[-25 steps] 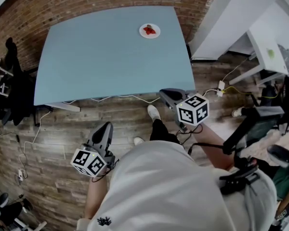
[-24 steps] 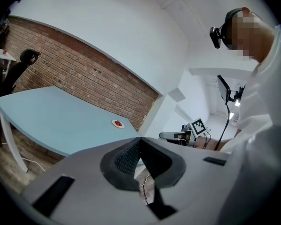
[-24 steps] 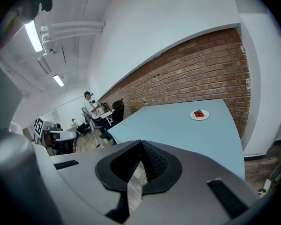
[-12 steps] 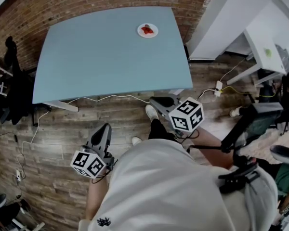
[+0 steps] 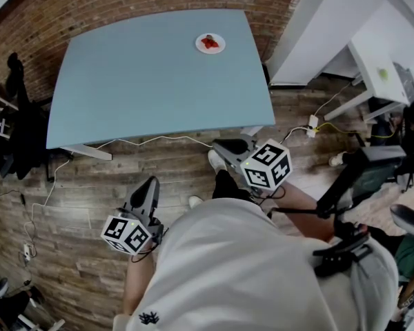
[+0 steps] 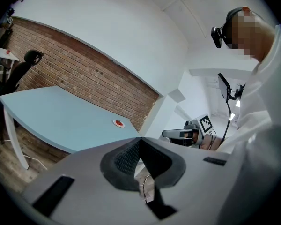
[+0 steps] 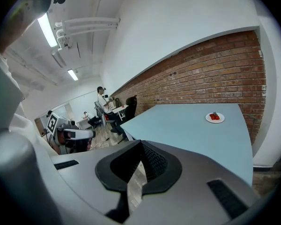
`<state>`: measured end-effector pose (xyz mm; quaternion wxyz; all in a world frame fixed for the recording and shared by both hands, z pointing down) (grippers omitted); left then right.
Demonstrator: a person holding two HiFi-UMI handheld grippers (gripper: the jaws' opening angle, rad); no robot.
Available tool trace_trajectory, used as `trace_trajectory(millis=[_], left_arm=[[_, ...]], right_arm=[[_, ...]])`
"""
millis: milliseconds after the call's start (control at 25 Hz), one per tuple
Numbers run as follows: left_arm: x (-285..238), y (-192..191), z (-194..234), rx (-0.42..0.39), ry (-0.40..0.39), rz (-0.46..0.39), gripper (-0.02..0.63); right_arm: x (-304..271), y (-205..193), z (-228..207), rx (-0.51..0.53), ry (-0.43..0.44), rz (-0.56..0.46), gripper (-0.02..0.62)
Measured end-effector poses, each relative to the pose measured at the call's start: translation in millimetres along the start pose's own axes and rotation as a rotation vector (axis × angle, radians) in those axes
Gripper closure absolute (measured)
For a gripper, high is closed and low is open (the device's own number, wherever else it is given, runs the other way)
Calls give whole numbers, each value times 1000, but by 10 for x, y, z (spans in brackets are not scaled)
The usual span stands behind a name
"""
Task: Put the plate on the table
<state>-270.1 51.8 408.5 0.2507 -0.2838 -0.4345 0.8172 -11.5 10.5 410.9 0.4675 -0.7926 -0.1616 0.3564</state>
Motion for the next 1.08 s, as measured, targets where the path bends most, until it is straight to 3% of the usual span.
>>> trace_trajectory(millis=[1080], left_arm=[[-22,-29,60,14,6,16,604]], right_arm=[[-106,-35,-8,16,21,48,588]])
Point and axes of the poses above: the fingertips, and each gripper's own axes: x backward along the fingers, z to its left, y out of its top, the point moved 6 cm from there along x, backward along the fingers, and after that the axes turned 2 degrees about y, right-handed, at the moved point
